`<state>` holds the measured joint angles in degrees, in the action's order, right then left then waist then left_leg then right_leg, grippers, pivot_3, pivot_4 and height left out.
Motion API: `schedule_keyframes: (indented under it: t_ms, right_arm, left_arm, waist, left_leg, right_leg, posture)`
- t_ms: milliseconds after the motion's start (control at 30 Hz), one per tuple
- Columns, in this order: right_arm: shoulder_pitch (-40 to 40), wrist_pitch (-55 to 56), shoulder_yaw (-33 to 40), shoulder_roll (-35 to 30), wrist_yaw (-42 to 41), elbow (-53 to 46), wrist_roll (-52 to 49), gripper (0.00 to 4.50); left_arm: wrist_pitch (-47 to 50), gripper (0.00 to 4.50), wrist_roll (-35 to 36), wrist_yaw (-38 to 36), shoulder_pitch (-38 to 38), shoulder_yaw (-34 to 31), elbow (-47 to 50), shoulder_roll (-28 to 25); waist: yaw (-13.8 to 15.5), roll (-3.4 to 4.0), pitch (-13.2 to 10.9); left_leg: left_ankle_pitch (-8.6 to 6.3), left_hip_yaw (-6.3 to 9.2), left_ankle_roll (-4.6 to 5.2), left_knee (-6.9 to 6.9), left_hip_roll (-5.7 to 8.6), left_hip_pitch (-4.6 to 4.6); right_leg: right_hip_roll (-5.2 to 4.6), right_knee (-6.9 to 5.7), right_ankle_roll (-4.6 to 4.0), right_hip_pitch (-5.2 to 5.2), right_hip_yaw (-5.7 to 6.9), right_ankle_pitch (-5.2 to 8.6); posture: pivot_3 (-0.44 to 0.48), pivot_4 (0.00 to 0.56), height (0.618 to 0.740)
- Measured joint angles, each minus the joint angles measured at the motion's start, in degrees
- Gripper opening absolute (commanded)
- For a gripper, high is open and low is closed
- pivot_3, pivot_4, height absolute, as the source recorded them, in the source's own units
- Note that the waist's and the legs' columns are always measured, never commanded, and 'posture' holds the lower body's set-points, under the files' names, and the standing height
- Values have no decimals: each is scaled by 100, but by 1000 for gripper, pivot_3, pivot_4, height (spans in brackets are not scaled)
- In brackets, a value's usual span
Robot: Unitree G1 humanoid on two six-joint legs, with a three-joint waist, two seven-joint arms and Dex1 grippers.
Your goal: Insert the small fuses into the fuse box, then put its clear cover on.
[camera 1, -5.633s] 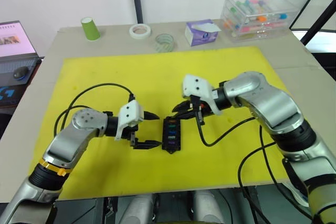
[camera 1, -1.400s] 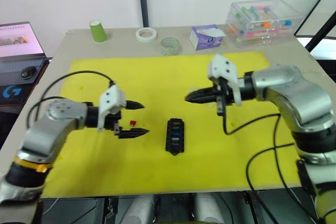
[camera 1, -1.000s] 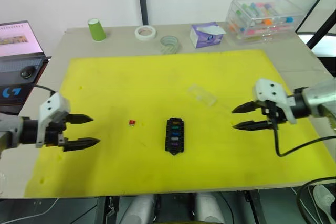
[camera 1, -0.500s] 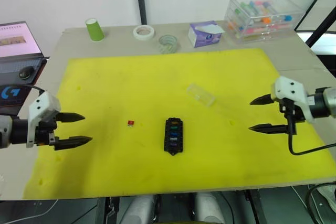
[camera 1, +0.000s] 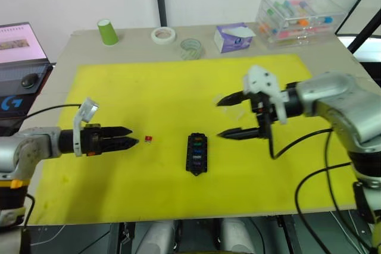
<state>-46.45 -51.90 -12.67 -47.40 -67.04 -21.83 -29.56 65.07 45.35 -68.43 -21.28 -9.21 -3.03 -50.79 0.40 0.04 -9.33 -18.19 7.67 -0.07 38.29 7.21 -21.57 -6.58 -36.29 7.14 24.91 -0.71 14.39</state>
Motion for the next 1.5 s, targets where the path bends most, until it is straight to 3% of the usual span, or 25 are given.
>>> schedule_keyframes:
  t_ms: [133,300,1033,1133,1267,1500]
  right_arm:
    - [-154,-41,-159,226,122,-38,-16,4473]
    - [-188,-95,-227,293,185,-43,-47,4473]
    - [-188,-157,-338,304,353,-163,-43,4473]
    - [-188,-158,-406,304,380,-167,-44,4500]
    - [-188,-158,-409,304,391,-169,-44,4500]
    - [-187,-131,-444,305,394,-169,-24,4500]
  left_arm:
    - [1094,4500,155,245,-416,77,-862,202]
    - [1659,4500,156,475,-691,131,-1293,390]
    - [1739,4500,8,956,-1125,209,-1558,1293]
    - [1657,3854,-27,969,-1108,247,-1557,1301]
    - [1529,2449,-113,980,-1050,304,-1557,1264]
    - [1417,2449,-105,920,-919,384,-1407,1192]
  waist:
    - [-16,-5,2]
    - [-33,-20,4]
    - [67,-21,7]
    - [66,-21,7]
    - [37,-21,7]
    - [17,-21,7]
  left_leg:
    - [0,0,1,0,7,-1]
    - [0,0,0,1,6,0]
    - [-4,35,7,61,26,1]
    - [-4,36,7,62,27,1]
    - [-4,35,7,60,26,0]
    - [-5,33,7,59,24,0]
  right_leg:
    - [-1,0,0,4,1,0]
    - [-3,-3,0,4,0,0]
    - [-18,-7,1,-42,20,0]
    - [-19,-8,1,-42,21,0]
    - [-19,-8,1,-39,21,0]
    - [-18,-8,1,-35,19,0]
  posture:
    - [0,150,740]
    - [0,150,740]
    - [0,150,740]
    - [0,150,740]
    - [0,150,740]
    - [0,150,740]
